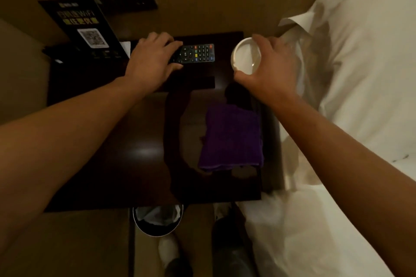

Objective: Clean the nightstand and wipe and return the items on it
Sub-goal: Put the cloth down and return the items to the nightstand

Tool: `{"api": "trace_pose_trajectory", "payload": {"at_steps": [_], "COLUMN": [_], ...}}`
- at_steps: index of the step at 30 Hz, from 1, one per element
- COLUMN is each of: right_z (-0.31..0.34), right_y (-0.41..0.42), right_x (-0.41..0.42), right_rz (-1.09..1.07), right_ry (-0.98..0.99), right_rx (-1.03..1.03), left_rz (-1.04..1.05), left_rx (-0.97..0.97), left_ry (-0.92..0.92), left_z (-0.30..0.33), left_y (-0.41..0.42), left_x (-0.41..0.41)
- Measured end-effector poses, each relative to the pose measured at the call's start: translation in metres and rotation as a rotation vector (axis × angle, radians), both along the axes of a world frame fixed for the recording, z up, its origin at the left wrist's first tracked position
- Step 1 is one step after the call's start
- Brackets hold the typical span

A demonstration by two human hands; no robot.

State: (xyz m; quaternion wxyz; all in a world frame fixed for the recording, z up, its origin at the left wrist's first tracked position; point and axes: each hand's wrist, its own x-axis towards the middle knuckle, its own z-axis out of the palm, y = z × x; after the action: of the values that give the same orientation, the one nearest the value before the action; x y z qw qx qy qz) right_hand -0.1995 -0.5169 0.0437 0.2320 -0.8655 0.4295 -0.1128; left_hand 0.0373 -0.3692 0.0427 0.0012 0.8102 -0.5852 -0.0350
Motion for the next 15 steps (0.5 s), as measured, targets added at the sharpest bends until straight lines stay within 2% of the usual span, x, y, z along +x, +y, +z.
{"api": "trace_pose_trajectory", "payload": {"at_steps": [7,15], "right_z": [-0.036,-0.054], "right_y": [-0.033,-0.051], "right_x": [0.066,0.102], "right_rz": [0.098,0.188], "right_ry": [0.068,0.118], "right_rx": [0.005,-0.013], "left_rz": [0.052,0.08], "left_rx": [0.045,0.073], "left_ry": [-0.031,-0.035], "left_z": [-0.021,-0.044], "left_y": [-0.008,-0.016], "left_x": [0.048,0.069]}}
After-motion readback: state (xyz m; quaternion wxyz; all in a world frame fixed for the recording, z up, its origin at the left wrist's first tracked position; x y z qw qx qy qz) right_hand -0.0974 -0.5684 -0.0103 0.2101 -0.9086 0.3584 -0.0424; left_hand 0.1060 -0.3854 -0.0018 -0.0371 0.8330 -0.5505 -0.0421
